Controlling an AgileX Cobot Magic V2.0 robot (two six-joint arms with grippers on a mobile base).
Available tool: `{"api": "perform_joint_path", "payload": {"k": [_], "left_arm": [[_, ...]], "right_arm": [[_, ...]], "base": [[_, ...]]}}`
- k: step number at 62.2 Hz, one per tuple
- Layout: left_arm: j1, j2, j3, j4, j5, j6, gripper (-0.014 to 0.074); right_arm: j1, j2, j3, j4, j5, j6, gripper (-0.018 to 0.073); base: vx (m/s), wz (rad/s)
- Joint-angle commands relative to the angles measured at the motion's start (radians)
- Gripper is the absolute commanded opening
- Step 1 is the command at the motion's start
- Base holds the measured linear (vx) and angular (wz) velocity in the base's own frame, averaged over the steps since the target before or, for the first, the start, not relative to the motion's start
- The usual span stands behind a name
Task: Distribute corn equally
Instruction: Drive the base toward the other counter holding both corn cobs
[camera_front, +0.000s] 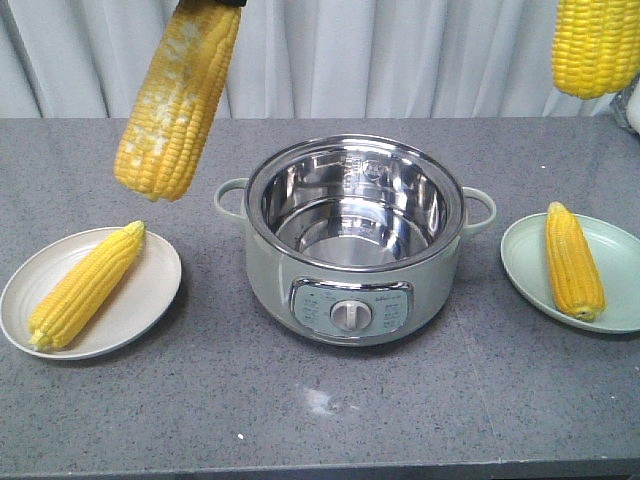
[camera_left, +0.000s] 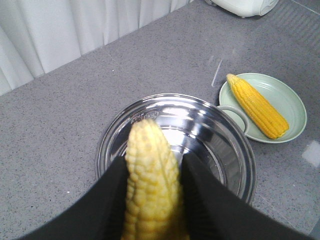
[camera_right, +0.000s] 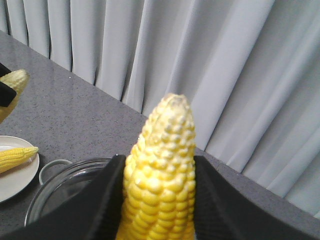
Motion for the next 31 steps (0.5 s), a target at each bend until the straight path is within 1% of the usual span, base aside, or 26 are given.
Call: {"api": "perform_joint_path", "payload": {"k": [1,31], "left_arm": [[-0.004,-0.046,-0.021,-0.017,-0.029,-0.006,-0.0008],[-0.004,-0.046,-0.021,-0.017,-0.029,-0.006,-0.0008]], "right_arm": [[-0.004,-0.021,-0.02,0.022,-0.069,-0.002,-0.0001],[-0.004,-0.021,-0.02,0.022,-0.069,-0.002,-0.0001]], "base": [[0.0,0.0],[0.0,0.0]]}}
